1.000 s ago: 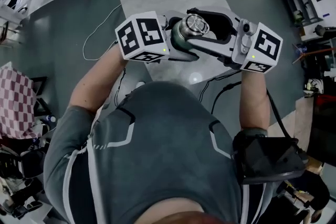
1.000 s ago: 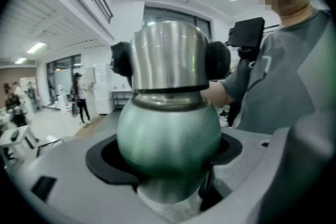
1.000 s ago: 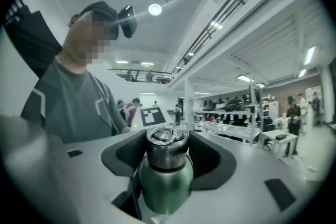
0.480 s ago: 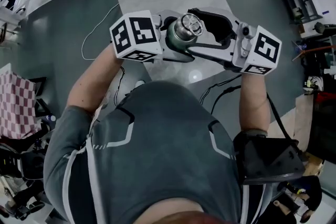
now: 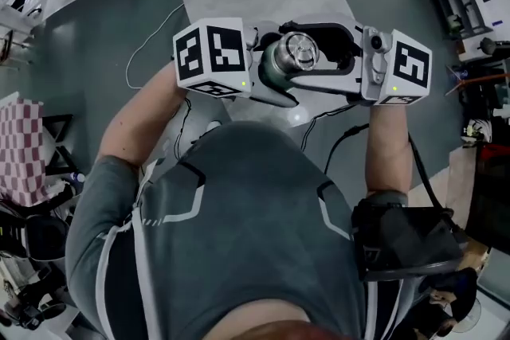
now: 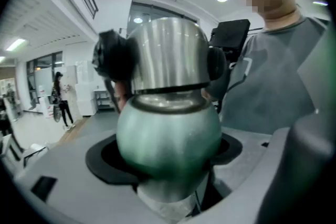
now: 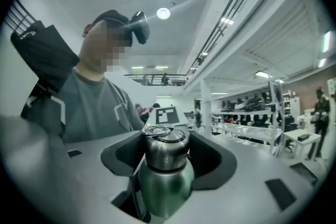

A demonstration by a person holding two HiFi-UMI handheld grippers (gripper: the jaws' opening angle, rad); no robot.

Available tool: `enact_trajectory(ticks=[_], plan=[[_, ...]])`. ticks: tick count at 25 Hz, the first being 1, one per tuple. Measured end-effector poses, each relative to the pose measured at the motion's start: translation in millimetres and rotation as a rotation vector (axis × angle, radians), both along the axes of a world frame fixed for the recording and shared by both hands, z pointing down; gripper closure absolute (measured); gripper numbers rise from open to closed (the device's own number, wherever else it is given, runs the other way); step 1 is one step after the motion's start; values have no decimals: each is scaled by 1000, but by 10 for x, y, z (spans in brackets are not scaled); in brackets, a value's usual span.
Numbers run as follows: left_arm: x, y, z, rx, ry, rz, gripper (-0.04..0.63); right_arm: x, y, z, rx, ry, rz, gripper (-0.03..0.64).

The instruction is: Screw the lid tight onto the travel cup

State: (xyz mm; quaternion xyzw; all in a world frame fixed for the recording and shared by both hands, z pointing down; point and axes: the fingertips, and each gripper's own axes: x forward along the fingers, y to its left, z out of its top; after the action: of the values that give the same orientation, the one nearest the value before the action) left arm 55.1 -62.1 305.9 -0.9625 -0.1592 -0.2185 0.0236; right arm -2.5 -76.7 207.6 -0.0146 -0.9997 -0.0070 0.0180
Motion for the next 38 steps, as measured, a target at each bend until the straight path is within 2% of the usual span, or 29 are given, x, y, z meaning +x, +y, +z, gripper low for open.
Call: enact_trajectory(ticks=[5,7,8,9,11,14,16,18,20,22,24,26,29,32,34,36,38], plan=[[-32,-697,390,154,-152,-373,196,80,-524,336,11,133,449,341],[-30,-840,479,164,-172,-442,196,111,-656,418,-20,132,565,341],[-14,-847,493,158,-168,-440,196,126,-671,431,-32,120,581,341],[7,-814,482,144,-153,-413,196,136,-653,425,-36,108,567,341],[41,-652,374,95,-97,-300,196,134,-540,347,-16,87,465,339],[9,-321,83,12,-7,-91,196,85,-257,143,25,55,210,302],[-25,-98,-77,-31,28,28,196,75,-71,-4,33,12,57,302],[-37,97,-170,-57,46,123,196,73,48,-97,35,-15,-34,302],[-32,204,-202,-65,52,175,196,76,118,-67,21,14,-84,304],[-13,193,-184,-57,49,169,196,58,127,-11,15,44,-97,332],[9,50,-119,-35,33,93,196,24,4,-6,9,25,-36,341],[17,-206,-5,-4,-1,-40,196,20,-215,57,-9,21,100,342],[14,-570,223,9,-52,-251,196,60,-535,278,-48,58,373,344],[43,-736,439,35,-101,-399,196,134,-657,481,-79,73,573,345],[28,-689,507,61,-121,-405,196,146,-586,546,-86,85,577,344],[6,-497,444,53,-94,-327,196,123,-399,496,-69,83,472,342],[-9,-255,277,10,-33,-211,196,96,-178,352,-41,53,318,319]])
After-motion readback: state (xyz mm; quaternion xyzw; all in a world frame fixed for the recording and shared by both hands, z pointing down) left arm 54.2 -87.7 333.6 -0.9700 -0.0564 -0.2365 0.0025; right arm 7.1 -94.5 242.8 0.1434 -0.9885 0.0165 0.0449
